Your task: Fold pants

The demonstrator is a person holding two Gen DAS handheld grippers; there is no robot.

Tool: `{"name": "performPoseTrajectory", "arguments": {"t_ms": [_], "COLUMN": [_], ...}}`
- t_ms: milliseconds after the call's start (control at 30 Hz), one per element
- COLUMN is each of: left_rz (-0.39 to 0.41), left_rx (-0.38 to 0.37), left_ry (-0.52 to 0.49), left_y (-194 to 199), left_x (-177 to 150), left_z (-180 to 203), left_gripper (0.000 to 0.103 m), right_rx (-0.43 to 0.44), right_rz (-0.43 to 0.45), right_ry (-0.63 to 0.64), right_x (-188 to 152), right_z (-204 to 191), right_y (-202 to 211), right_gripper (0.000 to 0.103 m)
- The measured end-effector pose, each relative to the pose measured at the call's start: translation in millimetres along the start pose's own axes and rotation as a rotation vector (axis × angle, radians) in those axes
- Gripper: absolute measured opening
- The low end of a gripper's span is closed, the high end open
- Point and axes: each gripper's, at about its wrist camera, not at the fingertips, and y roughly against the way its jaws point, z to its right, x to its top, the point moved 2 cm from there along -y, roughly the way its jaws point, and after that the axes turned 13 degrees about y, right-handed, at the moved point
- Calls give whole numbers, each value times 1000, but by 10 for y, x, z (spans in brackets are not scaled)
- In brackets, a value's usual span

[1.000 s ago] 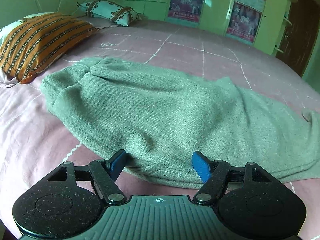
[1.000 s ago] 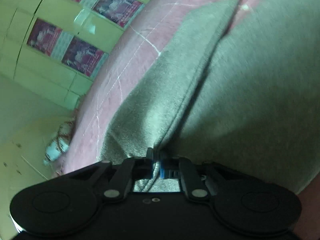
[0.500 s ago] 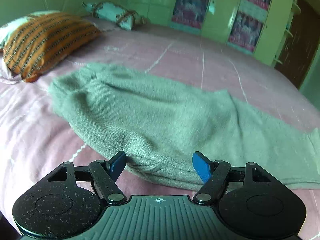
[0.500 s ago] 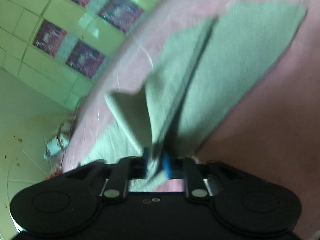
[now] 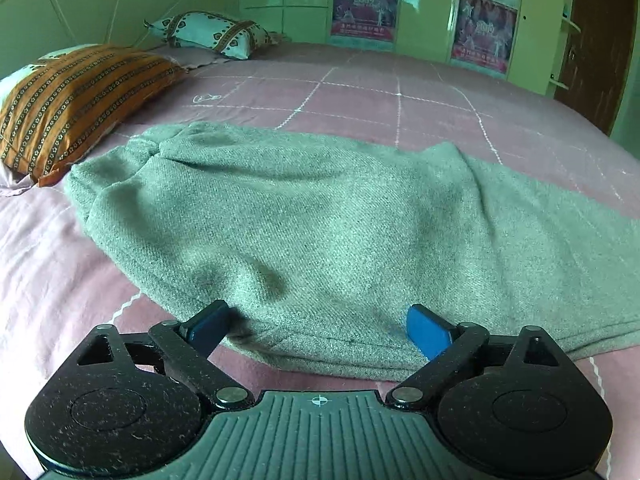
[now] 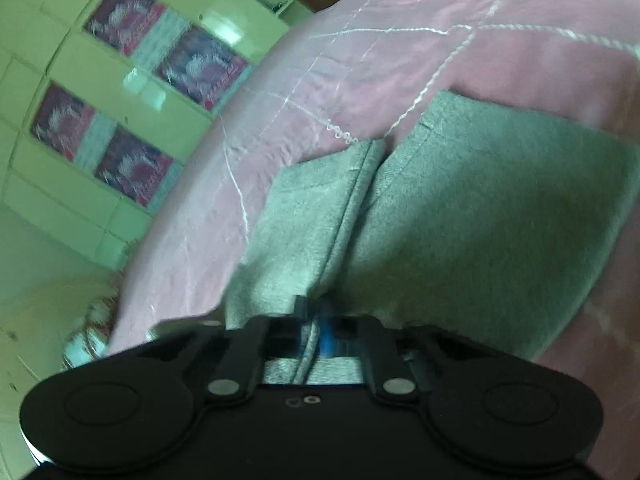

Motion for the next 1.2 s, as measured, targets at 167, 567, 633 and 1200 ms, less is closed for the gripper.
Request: {"name": "performPoseTrajectory", "arguments": {"t_ms": [167,567,633,1200], "left_rz": [1,-63,-53,-46], "left_rx": [-6,-63,-50,-65], "left_ry": [-9,126,107,110], "left_y": [20,-9,12,17], "left_x": [-12,-38,-58,-85], "left_z": [-4,-221,-182,-202], "left_gripper": [94,102,102,103], "right_rx": [-31,-102,-113,-175], "right_rz": [109,101,94,135], "right_ry": [97,-186,-200,-64], "right_x": [-160,-298,-238,-251], "right_z": [-156,668,683,645], "right_y": [716,631,565,852], "right_gripper": [0,20,14,0]}}
